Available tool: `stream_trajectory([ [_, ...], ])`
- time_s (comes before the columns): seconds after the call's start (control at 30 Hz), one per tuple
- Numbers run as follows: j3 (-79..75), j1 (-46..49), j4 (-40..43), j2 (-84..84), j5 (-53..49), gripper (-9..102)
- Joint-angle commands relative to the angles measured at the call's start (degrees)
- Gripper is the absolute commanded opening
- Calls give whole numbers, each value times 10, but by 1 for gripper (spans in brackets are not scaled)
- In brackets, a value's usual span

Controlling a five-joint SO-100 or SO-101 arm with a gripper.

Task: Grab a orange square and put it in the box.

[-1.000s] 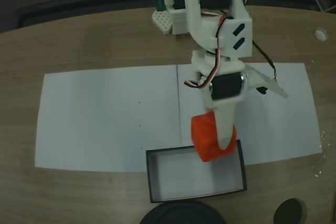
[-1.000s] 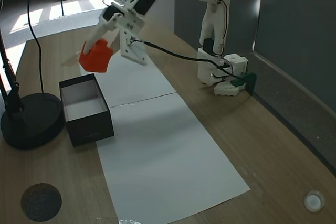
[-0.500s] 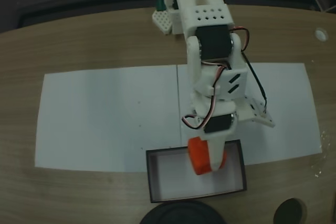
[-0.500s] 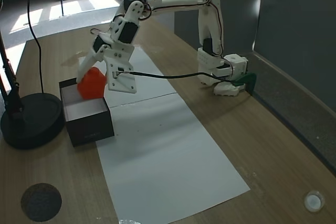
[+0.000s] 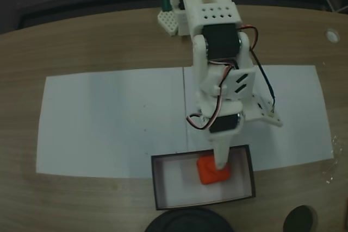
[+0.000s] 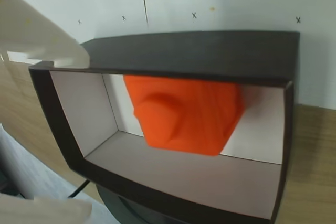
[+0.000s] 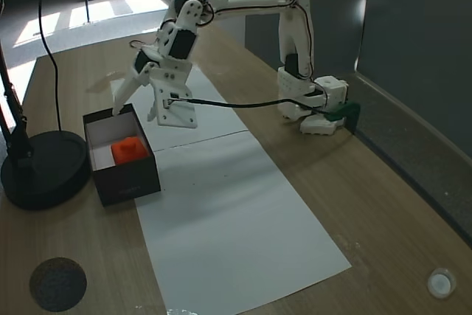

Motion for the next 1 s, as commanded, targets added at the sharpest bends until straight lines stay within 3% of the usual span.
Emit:
stream_trajectory([
  [0.0, -46, -1, 40, 140, -2, 4],
  [0.3, -37, -1, 207, 478, 2, 3],
  [0.43, 28, -1, 244, 613, 4, 3],
  [0.7, 292, 4, 236, 917, -4, 3],
  [0.97, 484, 4, 136, 1121, -4, 3],
])
